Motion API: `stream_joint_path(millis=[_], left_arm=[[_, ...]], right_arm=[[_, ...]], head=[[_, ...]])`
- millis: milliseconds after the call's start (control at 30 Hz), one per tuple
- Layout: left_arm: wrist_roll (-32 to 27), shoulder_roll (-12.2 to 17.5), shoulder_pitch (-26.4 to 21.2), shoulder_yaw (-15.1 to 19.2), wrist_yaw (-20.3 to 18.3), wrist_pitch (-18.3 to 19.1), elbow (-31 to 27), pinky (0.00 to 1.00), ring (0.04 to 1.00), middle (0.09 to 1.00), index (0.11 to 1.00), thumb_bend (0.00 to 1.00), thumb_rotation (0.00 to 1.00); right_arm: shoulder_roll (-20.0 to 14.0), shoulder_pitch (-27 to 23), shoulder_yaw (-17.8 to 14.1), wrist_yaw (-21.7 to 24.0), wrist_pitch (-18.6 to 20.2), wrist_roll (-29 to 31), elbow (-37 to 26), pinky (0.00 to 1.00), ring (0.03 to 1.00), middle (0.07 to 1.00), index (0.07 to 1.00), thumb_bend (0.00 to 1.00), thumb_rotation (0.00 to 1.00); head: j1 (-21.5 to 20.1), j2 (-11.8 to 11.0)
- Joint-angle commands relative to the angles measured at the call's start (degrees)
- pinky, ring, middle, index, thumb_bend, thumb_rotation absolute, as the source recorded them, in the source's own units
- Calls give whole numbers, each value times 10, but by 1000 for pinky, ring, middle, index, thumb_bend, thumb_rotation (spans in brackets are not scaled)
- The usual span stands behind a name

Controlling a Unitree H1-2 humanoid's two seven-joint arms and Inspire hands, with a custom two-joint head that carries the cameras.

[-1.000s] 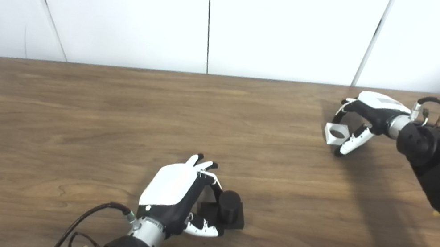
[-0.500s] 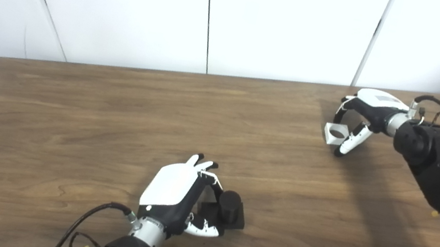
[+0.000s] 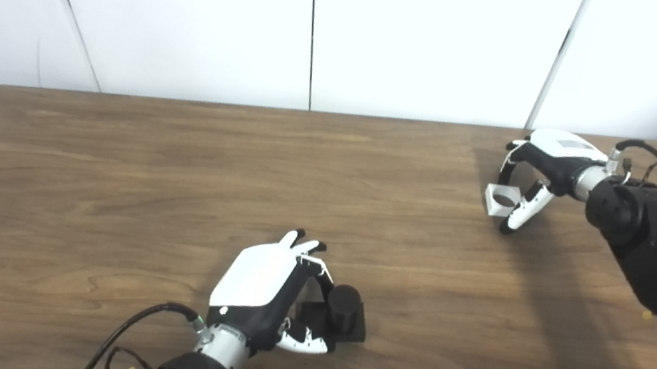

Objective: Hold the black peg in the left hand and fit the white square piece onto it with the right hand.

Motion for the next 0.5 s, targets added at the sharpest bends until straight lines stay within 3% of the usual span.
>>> stream_joint_path(millis=[0,467], left_arm=[[10,-3,-10,-2,1,-3,-4,934,1000,921,491,520,69],[14,-2,-14,0,1,-5,-3,939,1000,918,491,520,69]], right_arm=[[-14,-28,-3,-15,-2,-13,-4,1000,1000,940,501,556,154],[-14,-31,-2,-18,-4,-16,-6,1000,1000,926,489,525,144]], head=[[-1,0],[-1,0]])
